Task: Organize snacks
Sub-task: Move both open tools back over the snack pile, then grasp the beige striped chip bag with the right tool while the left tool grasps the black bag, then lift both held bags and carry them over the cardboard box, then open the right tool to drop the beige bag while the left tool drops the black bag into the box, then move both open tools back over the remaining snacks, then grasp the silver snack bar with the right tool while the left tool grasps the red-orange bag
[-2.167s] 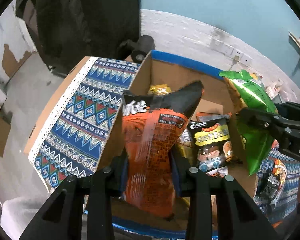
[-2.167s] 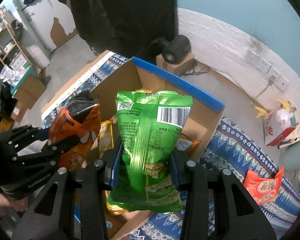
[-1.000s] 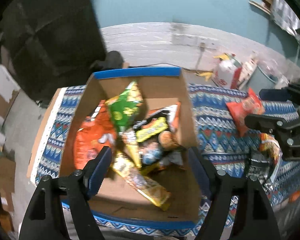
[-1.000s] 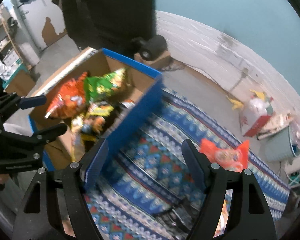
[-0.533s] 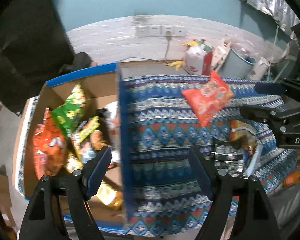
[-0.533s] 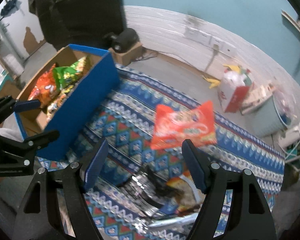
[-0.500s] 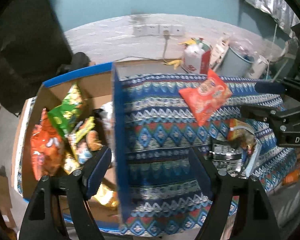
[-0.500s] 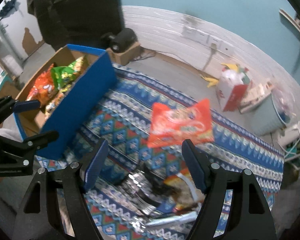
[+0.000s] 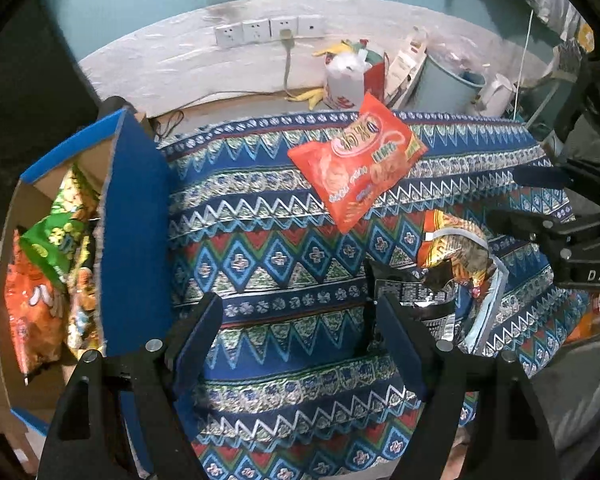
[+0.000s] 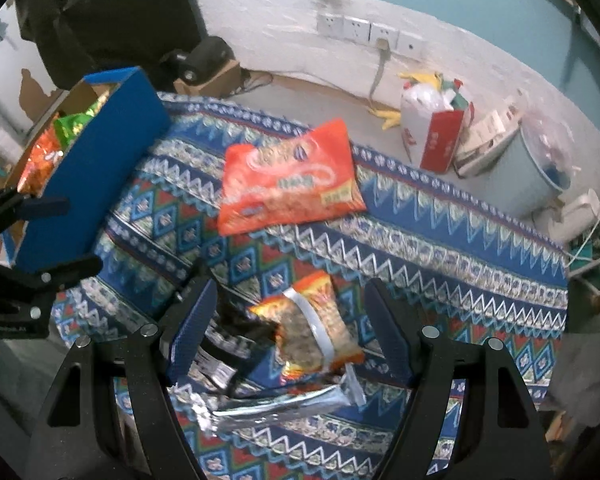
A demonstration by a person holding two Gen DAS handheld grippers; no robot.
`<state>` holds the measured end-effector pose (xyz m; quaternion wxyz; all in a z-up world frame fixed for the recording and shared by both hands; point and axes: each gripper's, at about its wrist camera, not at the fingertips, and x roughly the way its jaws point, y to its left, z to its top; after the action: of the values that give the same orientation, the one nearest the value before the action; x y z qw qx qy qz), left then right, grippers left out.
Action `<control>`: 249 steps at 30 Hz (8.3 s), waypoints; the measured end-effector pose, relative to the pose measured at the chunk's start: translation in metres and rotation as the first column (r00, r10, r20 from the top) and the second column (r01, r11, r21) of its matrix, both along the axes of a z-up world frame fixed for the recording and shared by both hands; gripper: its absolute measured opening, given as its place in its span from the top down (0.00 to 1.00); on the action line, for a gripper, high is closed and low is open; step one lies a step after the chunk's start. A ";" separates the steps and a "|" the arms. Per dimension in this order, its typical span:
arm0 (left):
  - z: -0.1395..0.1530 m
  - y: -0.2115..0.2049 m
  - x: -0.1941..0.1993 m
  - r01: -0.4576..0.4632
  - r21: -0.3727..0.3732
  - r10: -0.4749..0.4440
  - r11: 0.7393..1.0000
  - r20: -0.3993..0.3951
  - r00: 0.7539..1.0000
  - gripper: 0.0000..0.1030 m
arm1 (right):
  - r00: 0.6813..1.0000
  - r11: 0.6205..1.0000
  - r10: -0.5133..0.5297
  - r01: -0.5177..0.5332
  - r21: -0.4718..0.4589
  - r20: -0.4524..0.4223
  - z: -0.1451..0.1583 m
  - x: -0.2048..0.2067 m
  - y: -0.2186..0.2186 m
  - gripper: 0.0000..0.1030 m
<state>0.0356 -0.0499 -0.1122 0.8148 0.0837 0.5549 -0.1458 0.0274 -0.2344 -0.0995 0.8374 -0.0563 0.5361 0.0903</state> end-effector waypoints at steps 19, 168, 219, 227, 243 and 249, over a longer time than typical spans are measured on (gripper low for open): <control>-0.060 -0.038 0.012 0.022 0.031 -0.018 0.999 -0.133 0.991 0.22 | 0.990 0.999 0.034 -0.034 0.001 -0.139 -0.084 0.006 -0.024 0.26; 0.026 0.277 -0.015 -0.511 -0.068 0.516 0.857 0.139 0.845 0.43 | 0.959 0.957 0.255 -0.269 0.107 0.124 0.036 0.071 0.275 0.55; 0.020 0.096 -0.046 -0.230 0.001 0.225 0.973 0.203 0.953 0.20 | 0.955 0.950 -0.293 0.296 0.100 -0.041 -0.002 -0.032 0.034 0.28; -0.003 0.059 -0.049 -0.162 0.009 0.159 0.987 0.147 0.976 0.20 | 0.886 0.888 -0.440 0.454 0.079 -0.146 -0.044 -0.059 -0.012 0.28; -0.035 0.045 -0.034 -0.137 0.066 0.130 0.988 0.100 0.987 0.20 | 0.789 0.808 -0.563 0.588 0.034 -0.244 -0.113 -0.061 -0.034 0.29; -0.037 0.035 -0.024 -0.135 0.072 0.128 0.988 0.096 0.987 0.17 | 0.842 0.858 -0.508 0.513 -0.018 -0.181 -0.113 -0.056 -0.017 0.67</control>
<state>0.0111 -0.0149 -0.1488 0.8430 0.0853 0.5269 -0.0661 -0.0287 -0.2518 -0.2126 0.7801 0.1097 0.6036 -0.1226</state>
